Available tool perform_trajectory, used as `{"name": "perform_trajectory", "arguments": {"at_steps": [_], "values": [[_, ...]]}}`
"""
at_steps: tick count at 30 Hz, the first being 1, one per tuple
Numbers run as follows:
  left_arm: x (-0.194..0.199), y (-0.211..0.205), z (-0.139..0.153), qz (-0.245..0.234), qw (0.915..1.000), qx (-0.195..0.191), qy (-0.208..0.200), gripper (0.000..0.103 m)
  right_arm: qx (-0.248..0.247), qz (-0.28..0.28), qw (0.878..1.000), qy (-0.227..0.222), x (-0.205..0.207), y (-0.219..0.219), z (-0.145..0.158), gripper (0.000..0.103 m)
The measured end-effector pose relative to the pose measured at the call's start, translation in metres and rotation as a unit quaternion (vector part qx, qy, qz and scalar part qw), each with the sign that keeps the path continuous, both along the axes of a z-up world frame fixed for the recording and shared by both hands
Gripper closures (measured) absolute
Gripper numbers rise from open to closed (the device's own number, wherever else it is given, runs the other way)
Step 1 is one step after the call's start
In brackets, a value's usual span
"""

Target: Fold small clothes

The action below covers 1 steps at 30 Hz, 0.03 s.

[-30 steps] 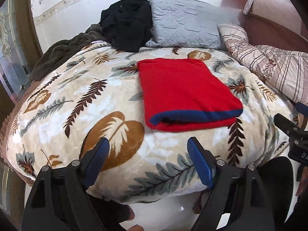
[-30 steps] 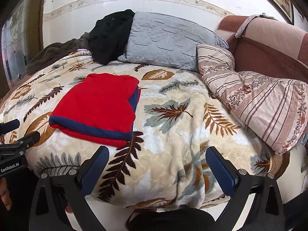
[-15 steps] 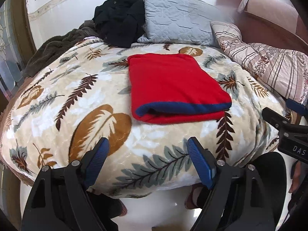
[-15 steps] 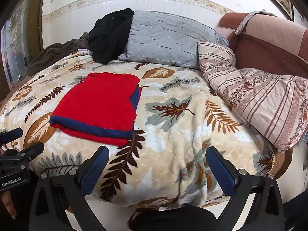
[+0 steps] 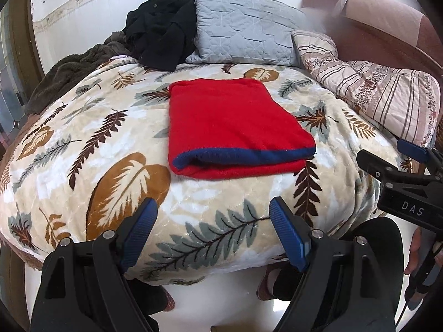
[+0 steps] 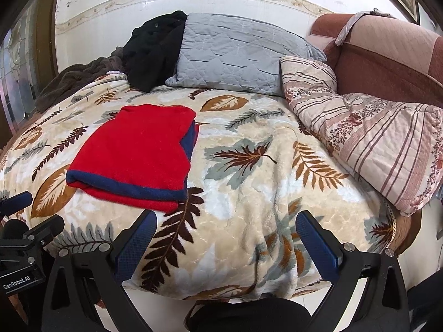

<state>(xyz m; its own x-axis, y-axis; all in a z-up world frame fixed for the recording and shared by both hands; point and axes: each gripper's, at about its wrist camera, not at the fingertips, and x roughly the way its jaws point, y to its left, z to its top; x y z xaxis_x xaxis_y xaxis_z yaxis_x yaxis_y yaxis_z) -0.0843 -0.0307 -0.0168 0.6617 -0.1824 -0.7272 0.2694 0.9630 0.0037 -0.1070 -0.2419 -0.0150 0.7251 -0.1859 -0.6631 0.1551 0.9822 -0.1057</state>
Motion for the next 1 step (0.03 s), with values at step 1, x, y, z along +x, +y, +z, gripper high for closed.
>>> {"name": "perform_trajectory", "arguments": {"at_steps": [1], "values": [[0.0003, -0.0004, -0.0003, 0.0, 1.0, 0.001, 0.001, 0.019, 0.0, -0.001, 1.0, 0.001, 0.0003, -0.0004, -0.0001, 0.002]]}}
